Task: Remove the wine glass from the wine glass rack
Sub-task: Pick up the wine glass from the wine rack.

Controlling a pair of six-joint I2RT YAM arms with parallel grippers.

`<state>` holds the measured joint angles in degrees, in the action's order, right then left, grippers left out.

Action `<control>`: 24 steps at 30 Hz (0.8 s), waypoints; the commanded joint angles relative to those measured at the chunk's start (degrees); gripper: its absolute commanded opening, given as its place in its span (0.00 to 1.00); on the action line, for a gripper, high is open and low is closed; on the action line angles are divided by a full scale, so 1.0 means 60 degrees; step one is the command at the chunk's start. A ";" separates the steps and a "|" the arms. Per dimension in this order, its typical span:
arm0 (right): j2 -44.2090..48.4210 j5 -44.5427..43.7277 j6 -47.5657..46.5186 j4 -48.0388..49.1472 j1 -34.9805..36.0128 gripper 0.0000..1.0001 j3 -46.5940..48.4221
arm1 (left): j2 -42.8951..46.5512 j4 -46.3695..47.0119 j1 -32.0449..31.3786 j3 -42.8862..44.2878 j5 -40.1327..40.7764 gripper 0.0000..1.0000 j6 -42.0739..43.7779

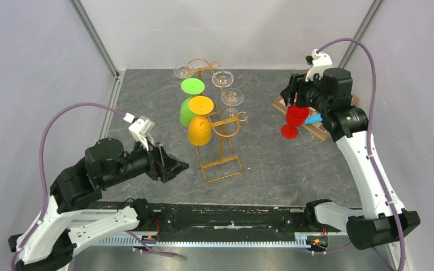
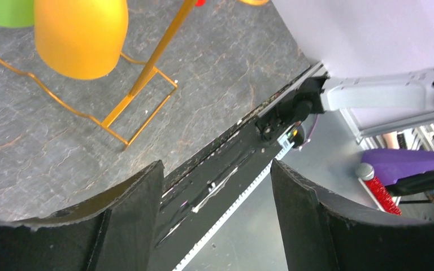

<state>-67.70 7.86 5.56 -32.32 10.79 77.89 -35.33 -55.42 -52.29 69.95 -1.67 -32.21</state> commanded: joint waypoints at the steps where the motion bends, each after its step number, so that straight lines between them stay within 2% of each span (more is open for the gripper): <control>1: 0.0603 0.0414 0.0202 0.0289 -0.0025 0.62 -0.0041 | -0.0801 0.0711 0.0029 0.0941 0.0571 0.75 -0.0792; 11: 0.1719 0.1813 0.0960 0.0736 -0.0025 0.63 -0.0443 | -0.2598 0.0737 0.0033 0.3253 0.1382 0.74 -0.0989; 18: 0.2523 0.1536 0.0763 0.0612 0.0068 0.65 -0.0501 | -0.3779 0.0530 0.0120 0.4502 0.1494 0.74 -0.0868; 22: 0.2751 0.1658 0.0784 0.0632 0.0165 0.65 -0.0615 | -0.4263 0.0238 0.0613 0.5119 0.1400 0.74 -0.0703; 24: 0.2864 0.1680 0.0816 0.0659 0.0190 0.65 -0.0724 | -0.4472 0.0166 0.1245 0.5280 0.0891 0.73 -0.0704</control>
<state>-51.57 16.95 10.02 -30.37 11.49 74.70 -60.60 -53.87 -49.63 98.19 5.80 -36.01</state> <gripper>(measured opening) 0.653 0.741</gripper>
